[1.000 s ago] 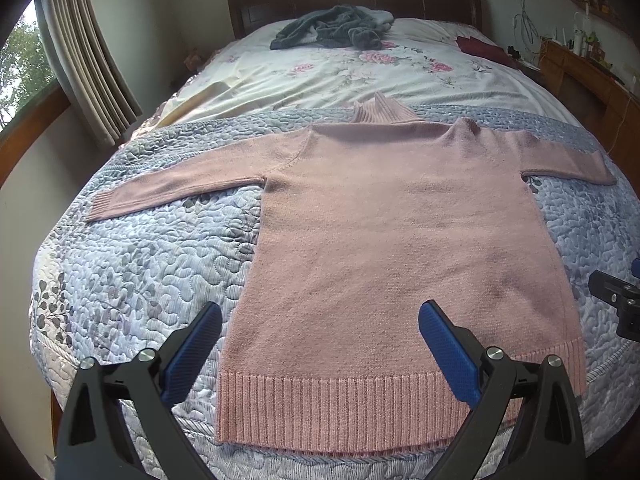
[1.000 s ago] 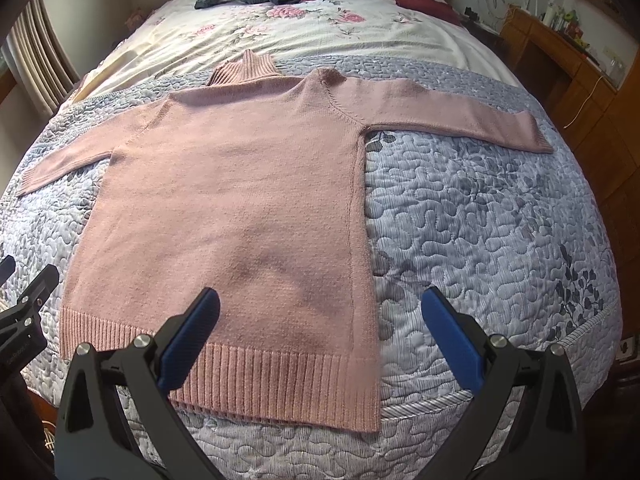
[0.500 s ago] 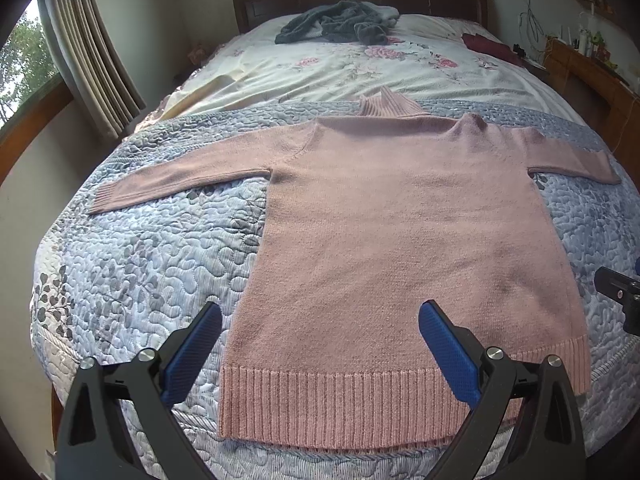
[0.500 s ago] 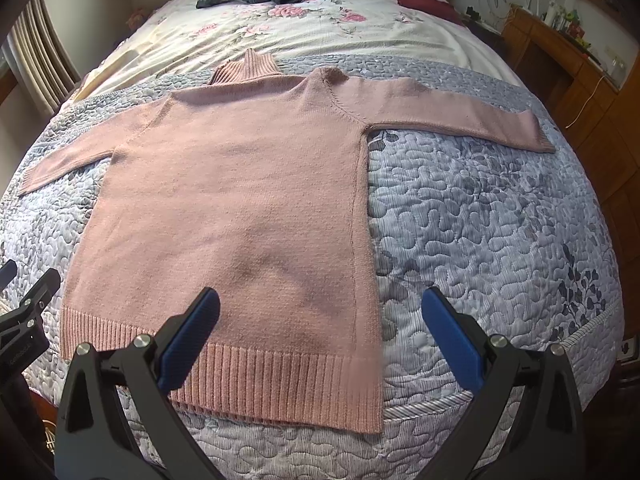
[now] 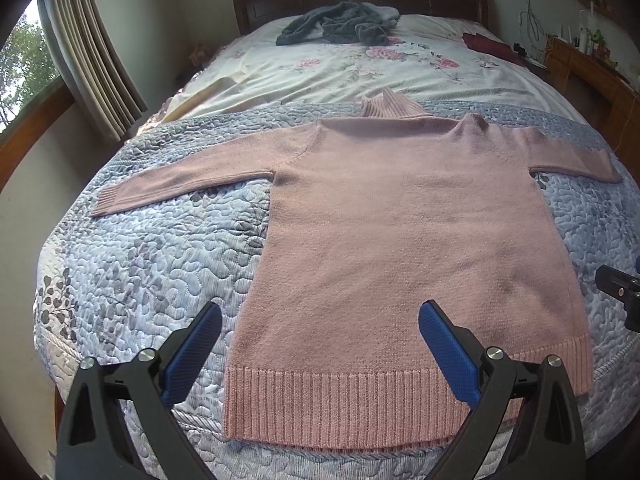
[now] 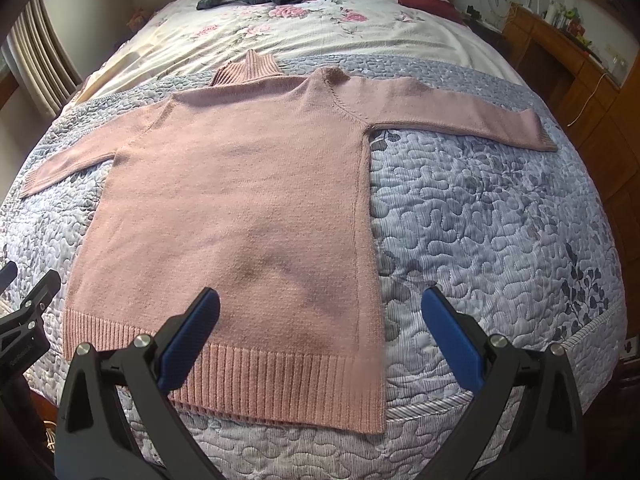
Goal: Fold small clothes
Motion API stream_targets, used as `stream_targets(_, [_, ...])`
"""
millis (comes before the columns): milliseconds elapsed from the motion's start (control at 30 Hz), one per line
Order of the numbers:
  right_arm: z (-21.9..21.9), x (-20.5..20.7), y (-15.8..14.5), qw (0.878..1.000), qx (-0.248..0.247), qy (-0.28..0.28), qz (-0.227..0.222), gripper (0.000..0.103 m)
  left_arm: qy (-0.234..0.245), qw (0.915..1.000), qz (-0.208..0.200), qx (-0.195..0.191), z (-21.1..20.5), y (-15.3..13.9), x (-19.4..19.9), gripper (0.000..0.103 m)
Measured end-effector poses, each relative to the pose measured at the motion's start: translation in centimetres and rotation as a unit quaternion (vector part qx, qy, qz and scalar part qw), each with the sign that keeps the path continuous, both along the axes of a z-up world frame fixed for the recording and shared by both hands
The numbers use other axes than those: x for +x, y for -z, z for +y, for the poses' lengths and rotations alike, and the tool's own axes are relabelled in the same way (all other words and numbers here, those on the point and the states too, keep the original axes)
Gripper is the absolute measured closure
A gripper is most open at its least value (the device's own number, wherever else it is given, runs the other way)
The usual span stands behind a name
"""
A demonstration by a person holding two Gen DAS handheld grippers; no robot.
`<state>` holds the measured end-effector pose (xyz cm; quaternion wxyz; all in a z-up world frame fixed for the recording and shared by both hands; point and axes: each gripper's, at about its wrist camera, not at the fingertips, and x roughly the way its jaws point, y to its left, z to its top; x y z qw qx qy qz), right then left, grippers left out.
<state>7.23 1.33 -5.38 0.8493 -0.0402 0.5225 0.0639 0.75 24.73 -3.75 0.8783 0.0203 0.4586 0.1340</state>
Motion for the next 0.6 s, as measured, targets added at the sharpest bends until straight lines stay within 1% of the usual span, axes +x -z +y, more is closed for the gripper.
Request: stream_targets(600, [0.14, 0.06, -0.47, 1.000, 0.004, -0.001, -0.006, 0.003, 0.002, 1.0000, -0.005, 0.004, -0.22, -0.32, -0.07, 0.004])
